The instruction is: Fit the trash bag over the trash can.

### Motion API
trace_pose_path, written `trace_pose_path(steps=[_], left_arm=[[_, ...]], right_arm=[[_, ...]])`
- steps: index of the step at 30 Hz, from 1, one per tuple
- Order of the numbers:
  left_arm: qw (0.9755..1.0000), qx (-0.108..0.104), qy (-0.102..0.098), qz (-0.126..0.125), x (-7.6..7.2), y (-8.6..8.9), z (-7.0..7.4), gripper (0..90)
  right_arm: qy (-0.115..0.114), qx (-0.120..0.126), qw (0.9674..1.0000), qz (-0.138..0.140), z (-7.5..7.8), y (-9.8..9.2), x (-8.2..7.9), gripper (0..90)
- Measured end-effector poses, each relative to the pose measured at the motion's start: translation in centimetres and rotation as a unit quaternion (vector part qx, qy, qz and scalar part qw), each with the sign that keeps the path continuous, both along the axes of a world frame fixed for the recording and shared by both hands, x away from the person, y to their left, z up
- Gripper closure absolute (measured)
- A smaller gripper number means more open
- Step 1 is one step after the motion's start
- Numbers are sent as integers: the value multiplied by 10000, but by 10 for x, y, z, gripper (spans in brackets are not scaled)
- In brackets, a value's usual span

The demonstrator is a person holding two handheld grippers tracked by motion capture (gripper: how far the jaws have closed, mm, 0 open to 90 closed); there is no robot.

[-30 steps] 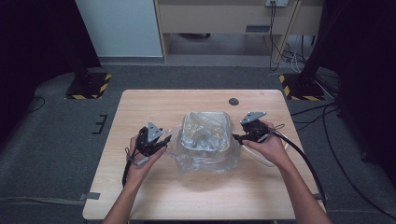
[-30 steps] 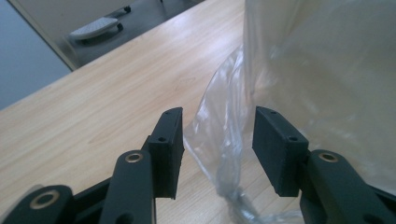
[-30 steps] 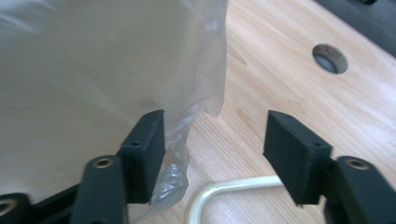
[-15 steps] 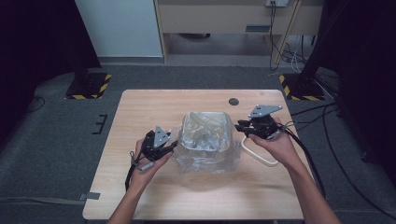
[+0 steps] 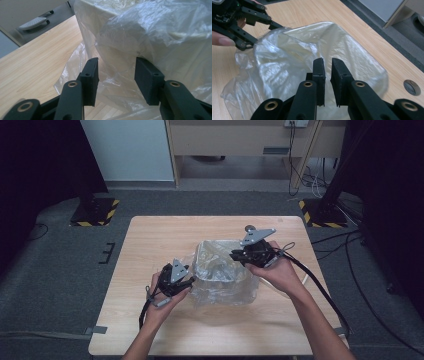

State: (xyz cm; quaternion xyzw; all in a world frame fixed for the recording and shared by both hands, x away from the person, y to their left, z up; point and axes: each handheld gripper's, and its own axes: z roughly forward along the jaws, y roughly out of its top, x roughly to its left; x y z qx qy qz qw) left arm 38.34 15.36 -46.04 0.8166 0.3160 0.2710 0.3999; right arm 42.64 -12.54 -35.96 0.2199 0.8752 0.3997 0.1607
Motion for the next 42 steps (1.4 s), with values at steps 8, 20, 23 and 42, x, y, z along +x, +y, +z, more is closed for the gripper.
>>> trace_pose_path(steps=[8, 20, 23, 42], left_arm=[[10000, -42, 9, 6, -1, -3, -1, 530], [10000, -51, 23, -3, -1, -3, -1, 516], [10000, -58, 24, -1, -1, -3, -1, 516], [9999, -129, 63, -78, -3, -2, -1, 480]], right_arm=[[42, -557, 9982, 196, 2, 34, 6, 883], [496, -1302, 9887, 562, -18, 73, 12, 882], [561, -1420, 9874, 418, -22, 81, 20, 840], [734, -1903, 9788, -197, -43, 111, 51, 631]])
